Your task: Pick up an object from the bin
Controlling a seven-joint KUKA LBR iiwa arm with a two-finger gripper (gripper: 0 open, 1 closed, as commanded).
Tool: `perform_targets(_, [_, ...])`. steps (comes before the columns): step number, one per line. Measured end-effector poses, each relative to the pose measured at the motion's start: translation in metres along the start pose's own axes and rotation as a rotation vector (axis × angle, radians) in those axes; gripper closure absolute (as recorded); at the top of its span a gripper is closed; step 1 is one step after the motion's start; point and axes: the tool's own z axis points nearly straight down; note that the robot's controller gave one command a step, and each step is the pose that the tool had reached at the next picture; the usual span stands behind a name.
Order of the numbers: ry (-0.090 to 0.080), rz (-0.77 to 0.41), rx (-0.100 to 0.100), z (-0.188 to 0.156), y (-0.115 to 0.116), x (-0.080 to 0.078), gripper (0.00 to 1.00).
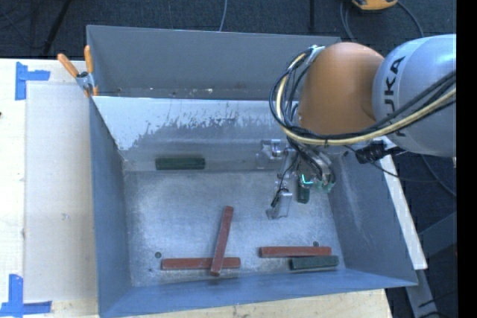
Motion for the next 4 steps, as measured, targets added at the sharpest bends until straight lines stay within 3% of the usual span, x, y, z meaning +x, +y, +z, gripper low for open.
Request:
perform_targets(1, [-0.008,0.001,0.0,-0.004,0.0,-0.002,0.0])
perform_targets(2, [-0.012,-0.021,0.0,0.032,0.015,0.047,0.0])
perform_targets(3, [-0.002,-0.031,-0.001,0.061,0.003,0.072,0.0])
perform_targets(4, [-0.006,-0.152,0.001,0.058,-0.02,0.069,0.0])
